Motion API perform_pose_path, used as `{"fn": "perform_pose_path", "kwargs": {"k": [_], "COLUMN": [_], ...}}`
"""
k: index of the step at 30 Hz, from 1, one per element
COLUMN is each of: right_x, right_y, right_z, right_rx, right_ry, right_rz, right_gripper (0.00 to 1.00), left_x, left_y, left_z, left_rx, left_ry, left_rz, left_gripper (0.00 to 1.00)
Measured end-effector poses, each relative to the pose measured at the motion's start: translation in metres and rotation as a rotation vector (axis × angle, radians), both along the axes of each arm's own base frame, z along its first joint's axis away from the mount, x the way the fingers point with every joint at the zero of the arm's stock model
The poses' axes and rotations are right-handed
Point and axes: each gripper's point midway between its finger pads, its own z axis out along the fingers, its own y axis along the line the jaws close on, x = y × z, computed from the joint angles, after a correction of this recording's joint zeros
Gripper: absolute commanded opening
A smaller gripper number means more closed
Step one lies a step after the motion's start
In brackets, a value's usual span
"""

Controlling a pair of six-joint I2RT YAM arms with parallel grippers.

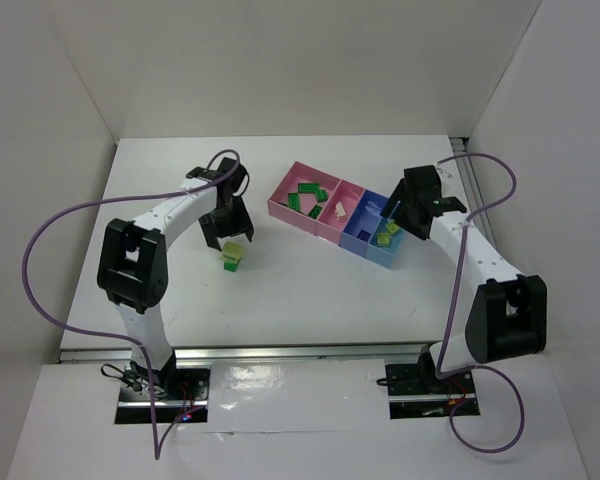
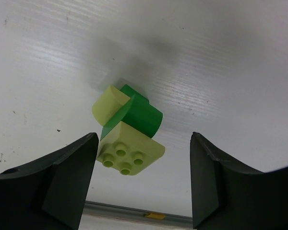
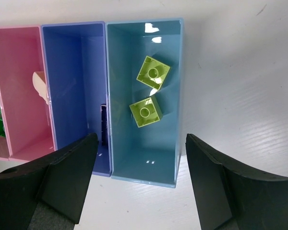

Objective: Sort the legos into containers by color

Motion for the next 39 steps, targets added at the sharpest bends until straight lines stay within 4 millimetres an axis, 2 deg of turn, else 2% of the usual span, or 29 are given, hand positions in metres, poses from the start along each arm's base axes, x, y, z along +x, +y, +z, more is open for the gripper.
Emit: {"fn": "perform_pose_path", "kwargs": {"k": [8,15,21,28,31,34,37,39], "right_x": [0.002,0.008,0.008,0.015,0.016,0.018,0.018,0.018], "right_y": [0.004,0.01,0.011,0.032,0.039,0.043,0.044,0.043], "right_z": [-0.007,0.0,-0.003,0.002,0.006,0.008,0.006,0.004], "right_rx": [0.003,0.003,-0.002,-0.025,-0.036,-0.039,-0.046,-0.05], "right_ry": [0.02,0.002,0.01,0.0,-0.012,-0.016,-0.011,-0.007], "right_rz": [0.011,0.034,0.044,0.106,0.127,0.139,0.14,0.138], "right_gripper": [0.81,0.81,0.81,0.81,0.81,0.81,0.81,0.81], "left_x": [-0.005,-0.007,-0.008,-0.013,-0.017,-0.019,-0.019,-0.02], "left_y": [-0.009,-0.008,-0.007,-0.005,0.002,0.008,0.007,0.003], "left_z": [0.0,0.0,0.0,0.0,0.007,0.022,0.035,0.036], "left_rx": [-0.014,-0.006,-0.004,0.033,0.052,0.022,-0.034,-0.067], "left_ry": [0.011,0.018,0.021,0.032,0.028,-0.006,-0.028,-0.02], "left_rz": [-0.077,-0.077,-0.089,-0.09,-0.034,0.056,0.118,0.143], "left_gripper": [0.8,0.81,0.8,0.81,0.81,0.81,0.8,0.8]}}
